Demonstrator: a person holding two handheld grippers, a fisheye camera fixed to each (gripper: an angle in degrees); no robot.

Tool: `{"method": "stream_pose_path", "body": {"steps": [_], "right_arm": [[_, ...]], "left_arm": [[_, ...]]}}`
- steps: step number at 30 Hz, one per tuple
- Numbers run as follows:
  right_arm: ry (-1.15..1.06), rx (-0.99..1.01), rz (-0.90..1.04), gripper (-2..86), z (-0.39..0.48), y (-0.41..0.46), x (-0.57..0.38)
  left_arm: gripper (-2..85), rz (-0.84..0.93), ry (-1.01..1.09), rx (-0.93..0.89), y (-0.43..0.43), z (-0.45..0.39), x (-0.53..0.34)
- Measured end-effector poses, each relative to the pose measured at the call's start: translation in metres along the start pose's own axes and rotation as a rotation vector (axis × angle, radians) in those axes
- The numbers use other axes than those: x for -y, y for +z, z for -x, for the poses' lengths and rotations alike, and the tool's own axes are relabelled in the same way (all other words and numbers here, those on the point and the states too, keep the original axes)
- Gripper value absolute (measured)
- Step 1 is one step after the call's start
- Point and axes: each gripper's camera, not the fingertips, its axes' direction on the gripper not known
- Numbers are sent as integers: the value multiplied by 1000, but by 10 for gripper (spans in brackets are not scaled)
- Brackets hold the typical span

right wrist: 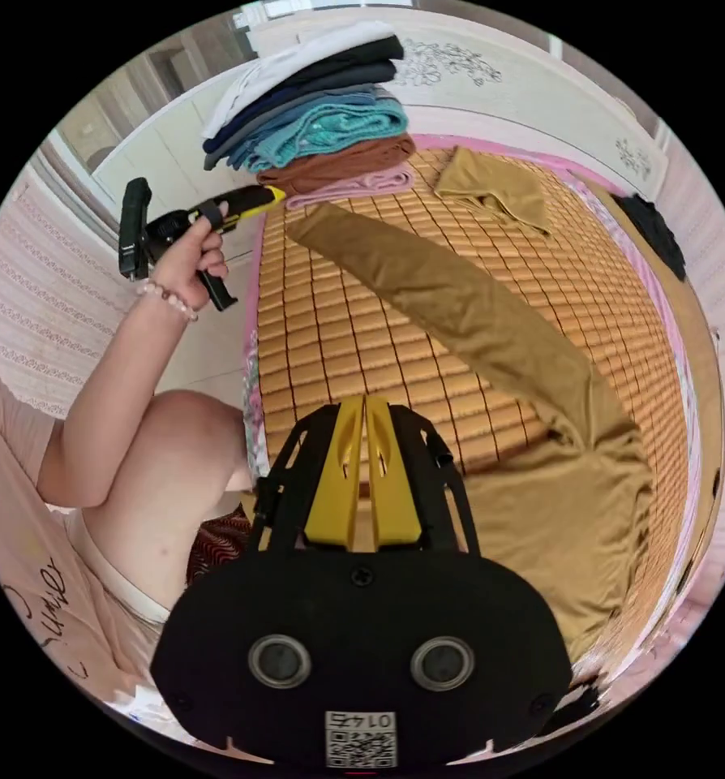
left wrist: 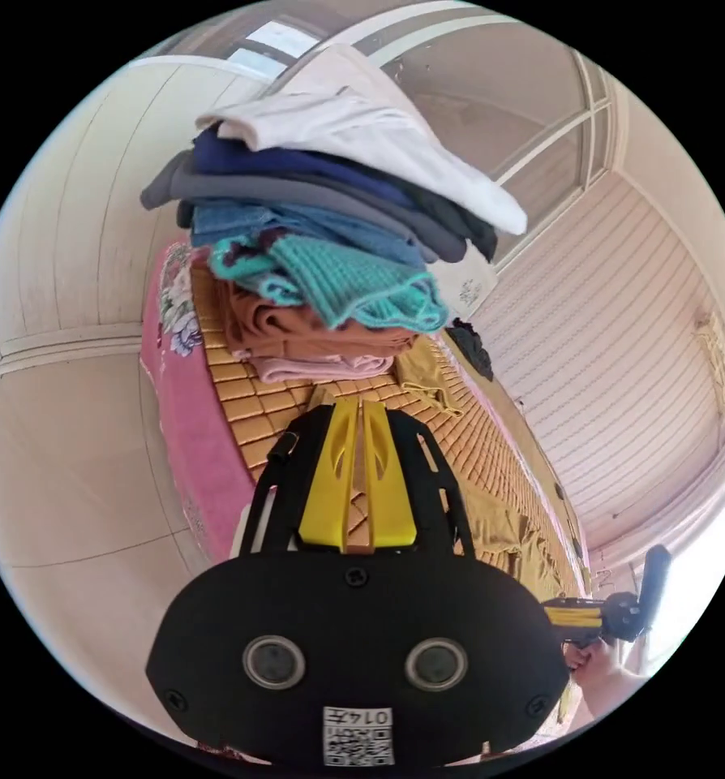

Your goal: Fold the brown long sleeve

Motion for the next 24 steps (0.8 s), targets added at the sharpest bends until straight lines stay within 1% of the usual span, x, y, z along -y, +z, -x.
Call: {"method": "stream_pose_path", "body": {"steps": [1, 2, 3, 4, 5, 6, 7, 8, 9, 10, 12, 15, 17, 19, 21, 24], "right_arm": [[52, -12, 20, -2, -7, -4, -25], [167, -39, 57, 0, -19, -13, -78], [282, -56, 93, 3, -29, -21, -132], [337, -63, 113, 5, -32, -24, -158], [449, -79, 148, 10, -36, -29, -210], [557, -99, 176, 18, -38, -33, -256], [605, -108, 188, 28, -37, -35, -278], [697, -129, 211, 50, -36, -37, -319], [782, -140, 213, 74, -33, -39, -355], [823, -140, 209, 87, -33, -39, -371], [968, -96, 182, 107, -31, -37, -426], [1055, -29, 193, 90, -33, -23, -471], [1057, -83, 179, 64, -31, -24, -487], [1034, -70, 183, 38, -33, -26, -500], [1007, -65, 195, 13, -29, -32, -519], [976, -59, 231, 6, -19, -32, -550]], "left_arm": [[-9, 18, 71, -54, 5, -21, -7], [-8, 40, 112, -77, 10, -33, -10], [-7, 103, 210, -134, 20, -60, -20], [-4, 189, 315, -212, 32, -89, -33], [-1, 237, 364, -256, 38, -104, -41], [5, 324, 454, -347, 46, -133, -60], [13, 396, 537, -422, 50, -161, -84], [18, 430, 570, -448, 52, -173, -96], [27, 501, 636, -482, 52, -196, -123], [33, 577, 718, -489, 52, -219, -153], [40, 674, 810, -451, 50, -246, -194], [44, 792, 911, -437, 40, -278, -256], [43, 840, 970, -401, 35, -291, -291], [43, 879, 1039, -333, 35, -306, -332], [42, 898, 1072, -279, 38, -317, -355], [42, 940, 1114, -216, 45, -330, -385]]}}
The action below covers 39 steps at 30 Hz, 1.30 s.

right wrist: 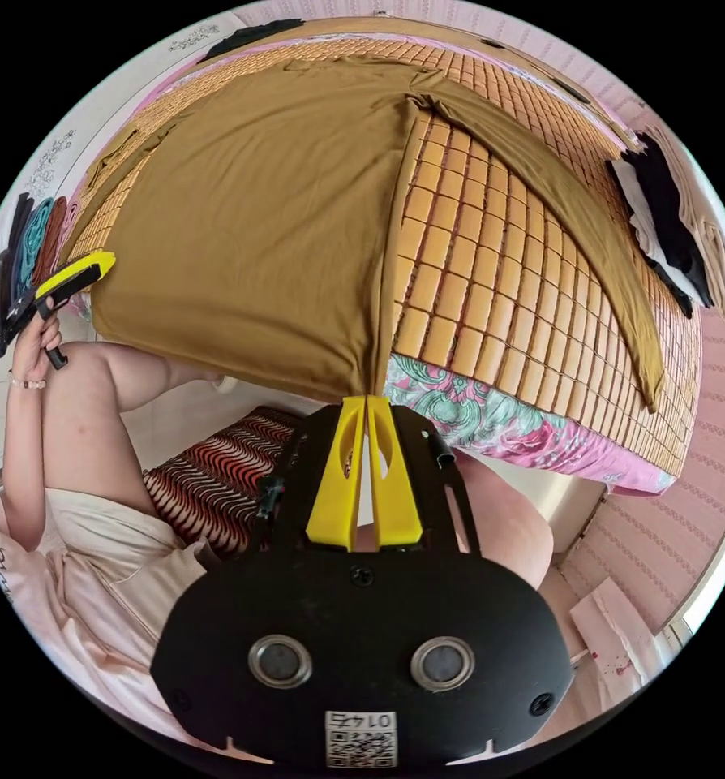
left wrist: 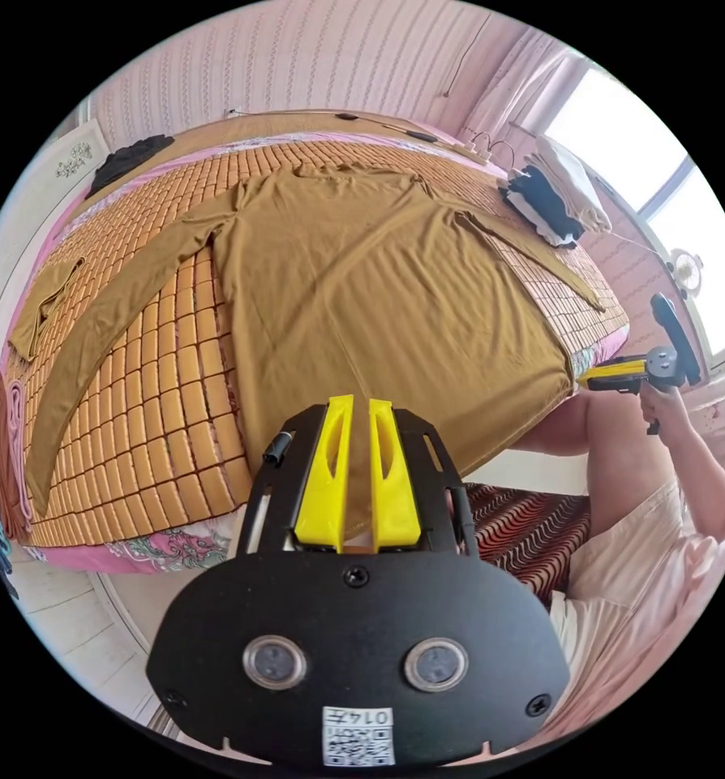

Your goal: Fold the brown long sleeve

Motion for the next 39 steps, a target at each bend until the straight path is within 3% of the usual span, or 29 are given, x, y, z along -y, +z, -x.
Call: {"method": "stream_pose_path", "body": {"steps": [8, 17, 20, 28, 32, 39], "right_arm": [[63, 176, -101, 82, -60, 16, -31], [25, 160, -103, 0, -108, 27, -73], [-15, 142, -94, -1, -123, 23, -92], [-35, 154, -76, 44, -164, 33, -125], [51, 145, -256, 58, -215, 12, -159], [416, 52, -635, 61, -355, -11, -208]], "left_arm": [[41, 84, 17, 26, 39, -46, 17], [14, 111, 17, 89, 86, -89, 49], [6, 38, 21, 101, 85, -100, 57], [-9, 150, 46, 123, 133, -123, 71], [-9, 177, 87, 137, 146, -135, 75], [-2, 223, 92, 125, 162, -156, 88]]}}
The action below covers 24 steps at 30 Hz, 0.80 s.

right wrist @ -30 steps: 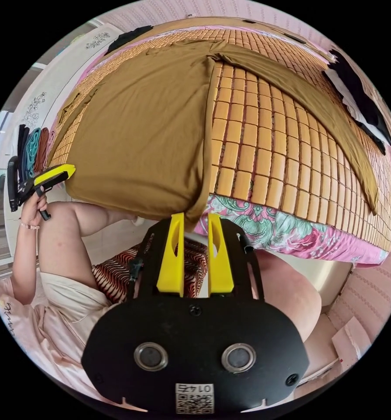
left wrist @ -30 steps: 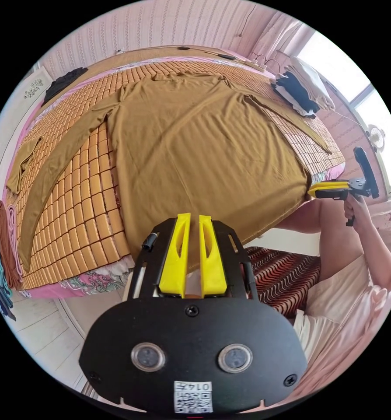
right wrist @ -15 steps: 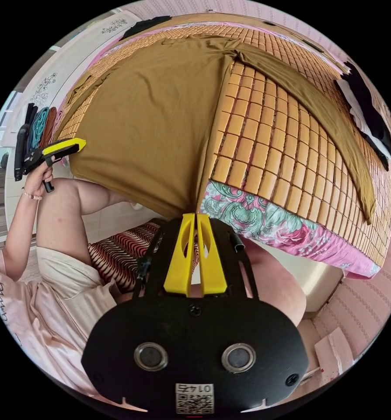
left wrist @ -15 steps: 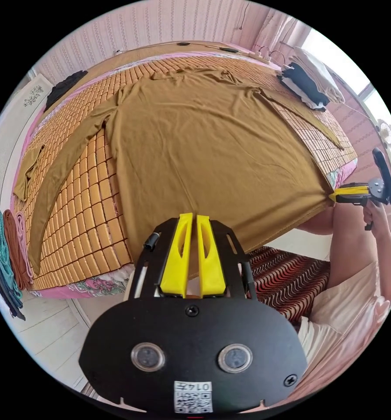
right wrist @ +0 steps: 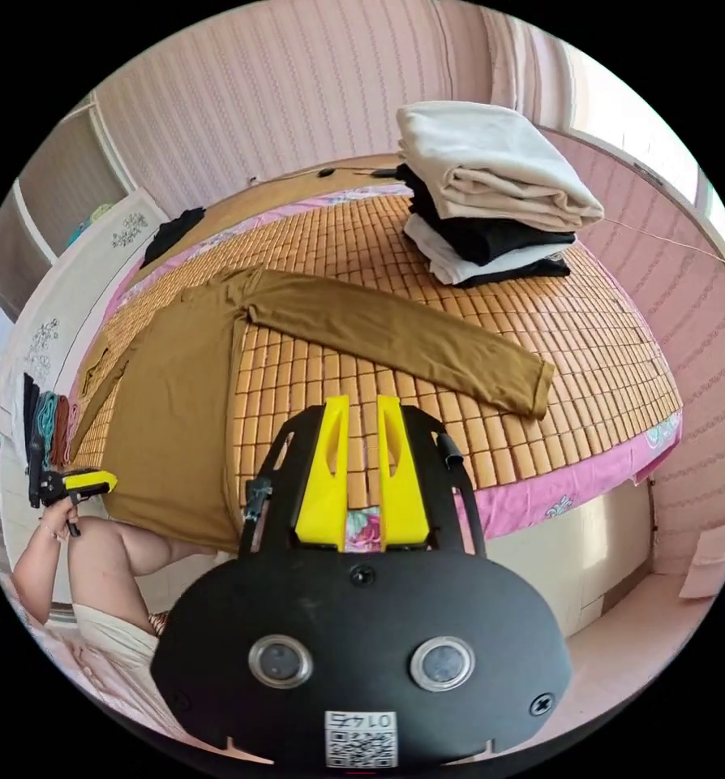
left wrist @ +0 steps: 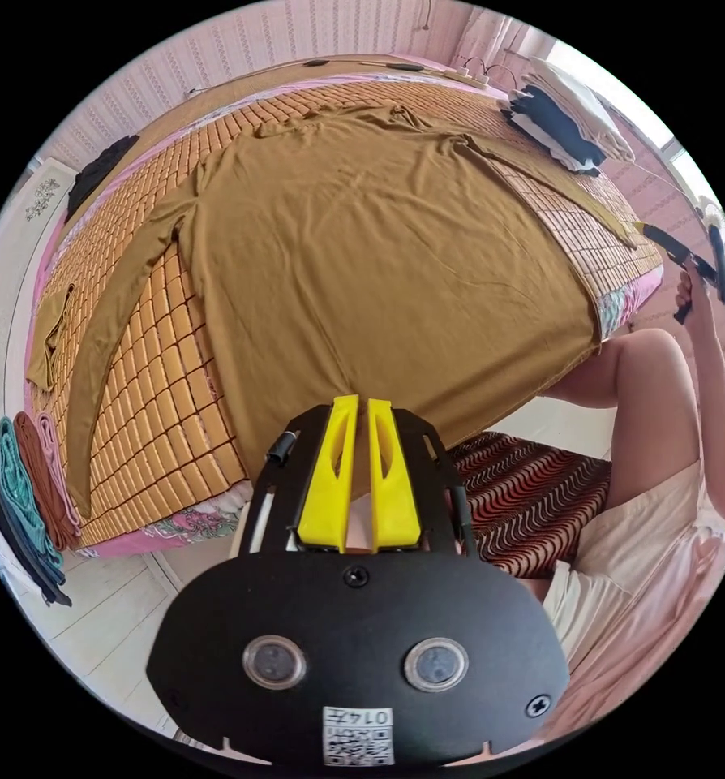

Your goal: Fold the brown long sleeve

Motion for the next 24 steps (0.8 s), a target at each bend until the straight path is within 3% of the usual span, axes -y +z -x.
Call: {"method": "stream_pose_path", "body": {"steps": [5, 10, 15, 21, 24], "right_arm": [[295, -108, -203, 63, -96, 8, -7], [448, 93, -303, 103, -163, 19, -30], [470, -114, -276, 114, -188, 20, -27], [539, -190, -160, 120, -216, 37, -27], [610, -222, -154, 109, -230, 38, -34]], "left_arm": [[-5, -67, 97, -13, -16, -32, 30], [-1, -163, 351, -11, -30, -103, 110], [4, -216, 543, -5, -24, -177, 202], [18, -247, 718, 9, -2, -268, 291], [41, -267, 747, -69, 9, -302, 321]]}}
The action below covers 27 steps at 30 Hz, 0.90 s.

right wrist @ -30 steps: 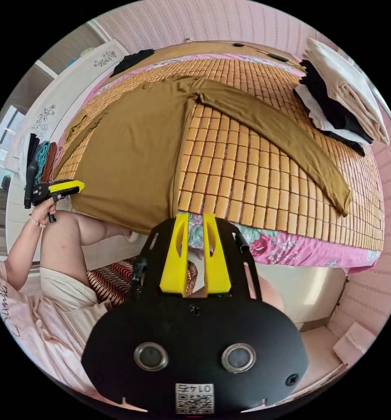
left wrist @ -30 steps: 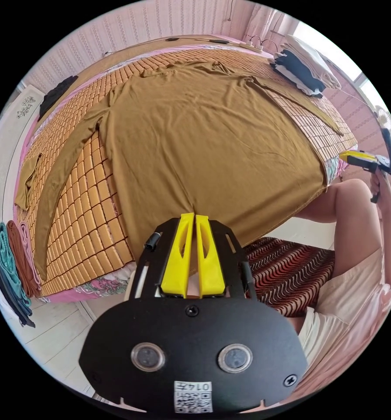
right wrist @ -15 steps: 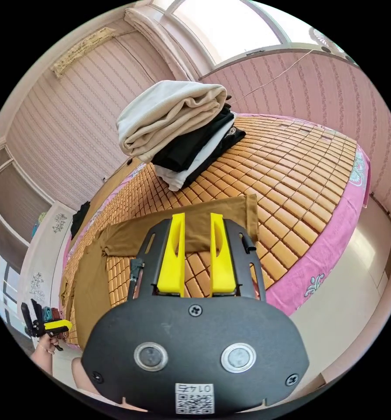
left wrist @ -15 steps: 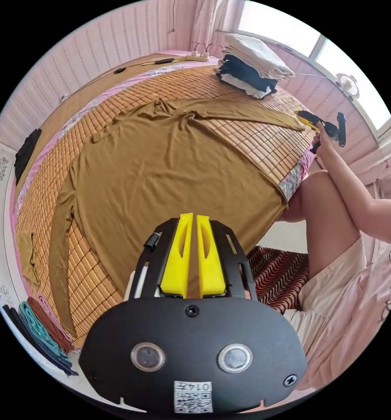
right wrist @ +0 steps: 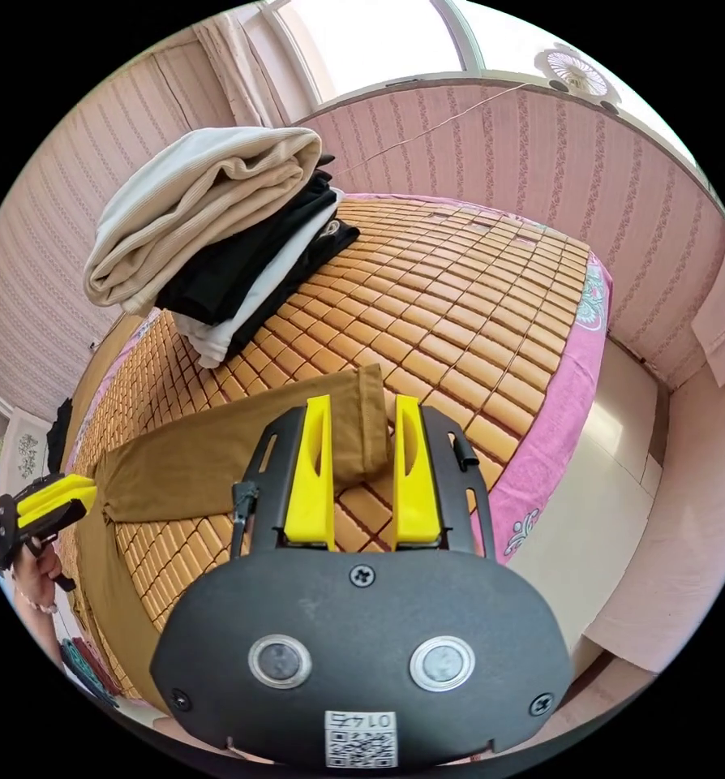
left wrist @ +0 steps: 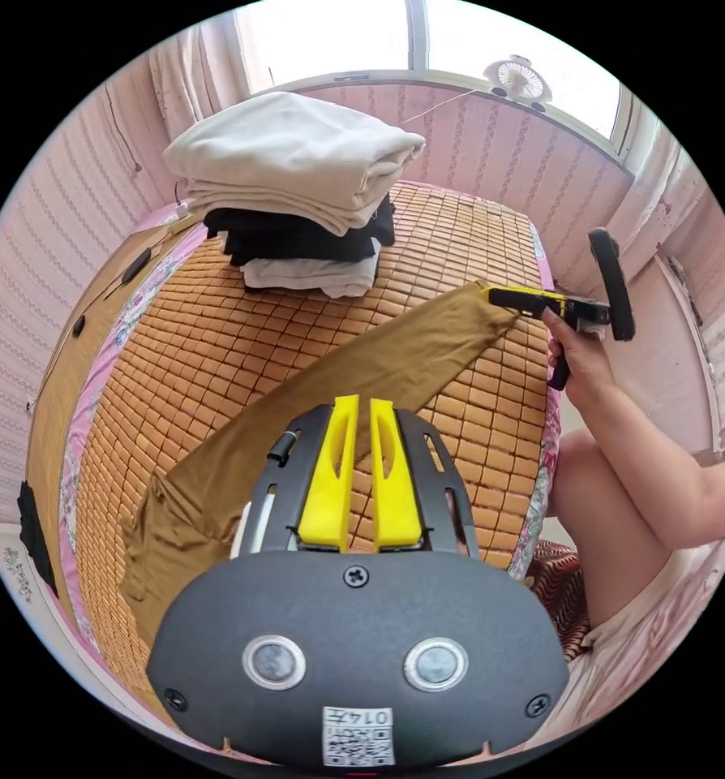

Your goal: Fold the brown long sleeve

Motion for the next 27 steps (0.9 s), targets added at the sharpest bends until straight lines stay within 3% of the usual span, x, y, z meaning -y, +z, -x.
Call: {"method": "stream_pose_path", "body": {"steps": [8, 12, 15, 20, 27], "right_arm": [[-27, 24, 39, 19, -5, 5, 5], [-14, 54, 31, 1, -10, 2, 4], [15, 152, 12, -1, -18, -4, 3], [92, 262, -98, 3, -30, -24, -6], [-7, 399, -195, 4, 3, -52, -15]], "left_arm": [[96, 97, -32, 48, 70, -10, 60], [75, 169, -82, 74, 93, -9, 59], [2, 172, -84, 47, 90, -12, 59], [-9, 173, -117, 18, 81, -9, 58], [-9, 44, -222, -32, 32, 19, 28]]}}
